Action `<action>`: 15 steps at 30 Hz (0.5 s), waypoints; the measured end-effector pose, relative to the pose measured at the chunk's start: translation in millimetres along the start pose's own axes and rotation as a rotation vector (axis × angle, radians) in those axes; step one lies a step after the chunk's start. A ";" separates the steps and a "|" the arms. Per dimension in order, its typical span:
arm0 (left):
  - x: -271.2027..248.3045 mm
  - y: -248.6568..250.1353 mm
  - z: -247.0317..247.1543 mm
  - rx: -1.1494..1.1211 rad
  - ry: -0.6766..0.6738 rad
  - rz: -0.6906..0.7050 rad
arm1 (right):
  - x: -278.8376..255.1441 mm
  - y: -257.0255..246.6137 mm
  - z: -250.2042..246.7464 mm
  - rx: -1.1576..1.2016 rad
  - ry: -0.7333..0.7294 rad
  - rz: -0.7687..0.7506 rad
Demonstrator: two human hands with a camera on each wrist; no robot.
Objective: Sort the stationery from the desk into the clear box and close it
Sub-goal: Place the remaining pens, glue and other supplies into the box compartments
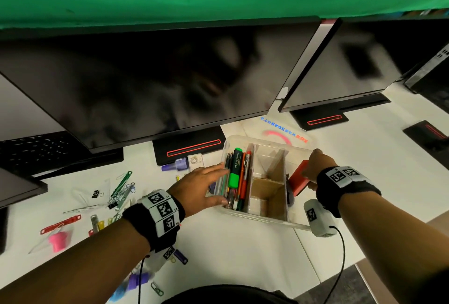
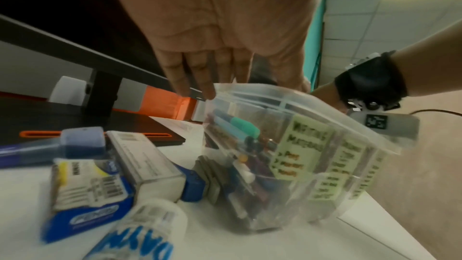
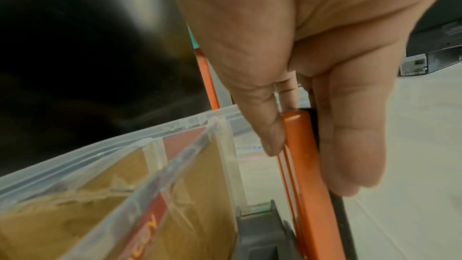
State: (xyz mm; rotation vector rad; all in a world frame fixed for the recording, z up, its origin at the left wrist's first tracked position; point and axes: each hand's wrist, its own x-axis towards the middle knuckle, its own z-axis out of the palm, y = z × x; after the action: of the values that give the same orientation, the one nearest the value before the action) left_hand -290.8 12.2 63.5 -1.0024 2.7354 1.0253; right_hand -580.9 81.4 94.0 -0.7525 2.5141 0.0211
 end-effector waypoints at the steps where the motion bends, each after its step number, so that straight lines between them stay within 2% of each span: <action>1: 1.2 -5.5 -2.2 -0.022 0.060 -0.003 | 0.5 0.3 -0.8 0.003 0.005 -0.002; 3: 7.4 -21.0 -8.2 -0.069 0.201 -0.072 | 2.3 0.3 -2.9 -0.024 0.043 -0.014; 5: 17.5 -40.8 -11.9 -0.035 0.262 -0.150 | 0.9 -0.7 -6.2 -0.103 0.092 -0.035; 7: 28.8 -58.2 -10.4 0.093 0.189 -0.215 | -3.9 -2.3 -9.5 -0.168 0.153 -0.061; 10: 44.1 -69.6 -1.4 0.266 -0.014 -0.270 | -9.5 -4.6 -8.7 -0.203 0.202 -0.109; 12: 53.0 -70.8 5.8 0.391 -0.102 -0.254 | -13.9 -6.8 -5.5 -0.205 0.179 -0.134; 15: 65.3 -70.7 14.3 0.455 -0.138 -0.254 | -21.8 -8.0 2.0 -0.186 0.122 -0.183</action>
State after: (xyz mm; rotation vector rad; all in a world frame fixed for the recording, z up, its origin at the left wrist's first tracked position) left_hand -302.8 -55.7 -5.1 -1.1042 2.4742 0.3905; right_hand -560.3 86.0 103.7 -1.0872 2.5715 0.1511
